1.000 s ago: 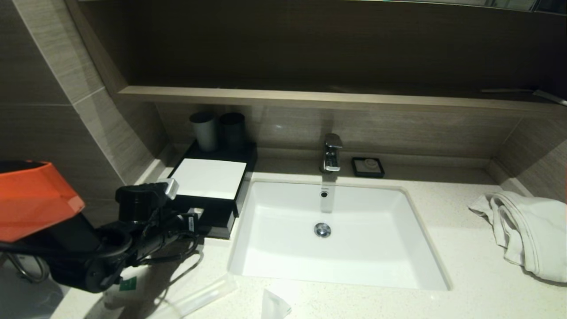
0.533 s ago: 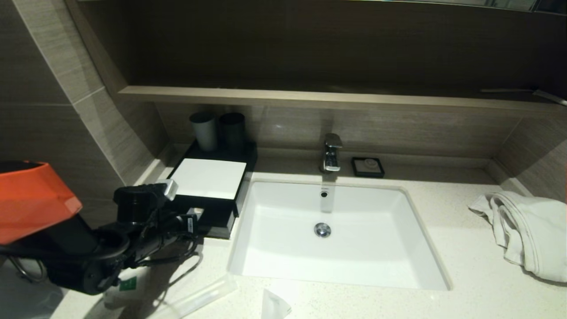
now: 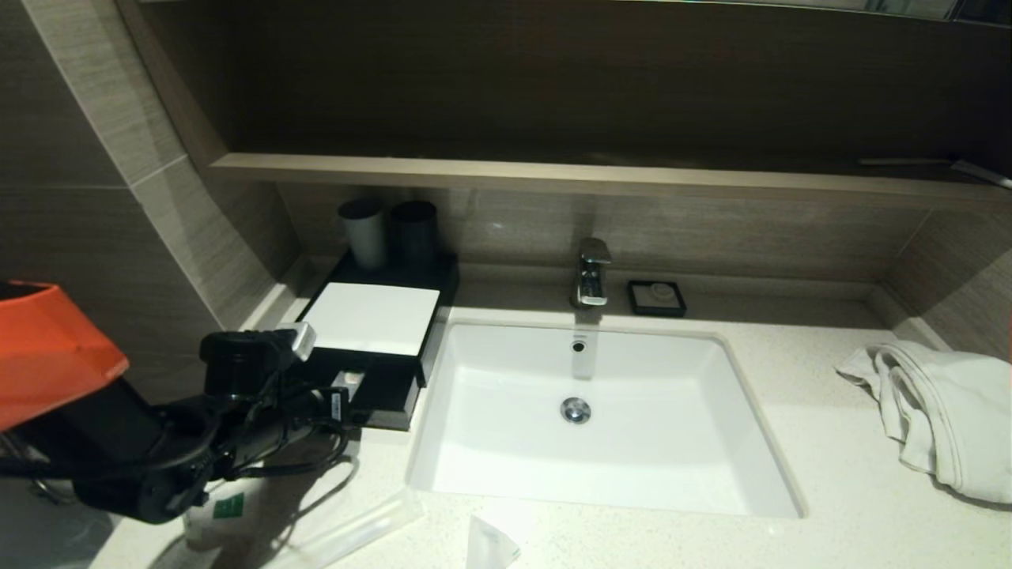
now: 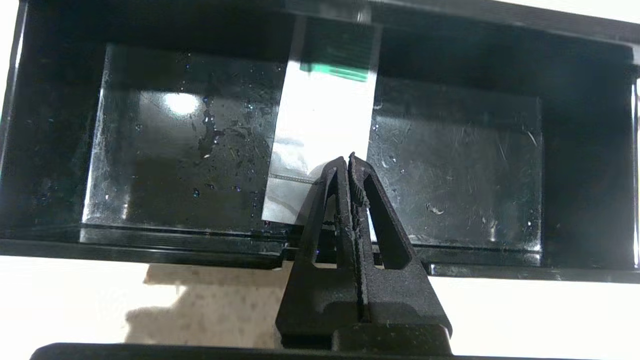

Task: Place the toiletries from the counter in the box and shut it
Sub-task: Open the drawer

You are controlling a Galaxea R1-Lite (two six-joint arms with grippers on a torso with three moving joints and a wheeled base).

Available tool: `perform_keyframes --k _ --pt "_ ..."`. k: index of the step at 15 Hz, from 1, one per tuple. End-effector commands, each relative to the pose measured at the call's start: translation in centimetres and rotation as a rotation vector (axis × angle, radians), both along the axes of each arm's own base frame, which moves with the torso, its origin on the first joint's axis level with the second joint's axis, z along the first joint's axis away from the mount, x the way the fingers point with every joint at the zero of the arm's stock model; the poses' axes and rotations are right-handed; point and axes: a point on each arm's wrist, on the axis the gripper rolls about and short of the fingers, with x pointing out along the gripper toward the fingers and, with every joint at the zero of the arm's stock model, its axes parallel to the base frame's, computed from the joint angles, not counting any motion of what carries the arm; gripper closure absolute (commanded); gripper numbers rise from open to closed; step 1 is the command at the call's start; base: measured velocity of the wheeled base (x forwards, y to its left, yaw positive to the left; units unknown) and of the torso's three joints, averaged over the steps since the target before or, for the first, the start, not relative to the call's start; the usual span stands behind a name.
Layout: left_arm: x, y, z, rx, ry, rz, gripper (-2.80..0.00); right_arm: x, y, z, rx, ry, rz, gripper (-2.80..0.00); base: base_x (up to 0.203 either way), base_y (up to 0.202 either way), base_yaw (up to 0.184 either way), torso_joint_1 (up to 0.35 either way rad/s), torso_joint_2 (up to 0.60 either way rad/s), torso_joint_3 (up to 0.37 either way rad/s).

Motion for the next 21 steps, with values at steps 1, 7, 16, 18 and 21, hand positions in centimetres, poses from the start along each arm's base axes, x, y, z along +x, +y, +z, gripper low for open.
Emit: perform_keyframes --k 1,7,16,18,21 --pt "-0.1 0.0 0.6 -0.002 -0.013 0.0 0.0 0.0 0.0 0.0 0.0 0.0 0.001 0.0 0.0 0.0 0.0 0.0 0.0 0.0" --pt "-0.5 0.1 0.9 0.024 0.041 -0.01 0.0 0.0 0.0 0.0 0.0 0.0 0.001 0.0 0.0 0.0 0.0 0.0 0.0 0.0" --pt "-0.9 0.2 1.2 0.042 0.099 -0.015 0.0 0.0 0.0 0.0 0.0 0.0 0.001 0.0 0.0 0.0 0.0 0.0 0.0 0.0" --pt "-1.0 0.2 1.2 0.047 0.101 -0.019 0.0 0.0 0.0 0.0 0.0 0.0 0.001 0.0 0.0 0.0 0.0 0.0 0.0 0.0" --pt "-1.3 0.2 1.2 0.053 0.123 -0.02 0.0 0.0 0.0 0.0 0.0 0.0 0.001 0.0 0.0 0.0 0.0 0.0 0.0 0.0"
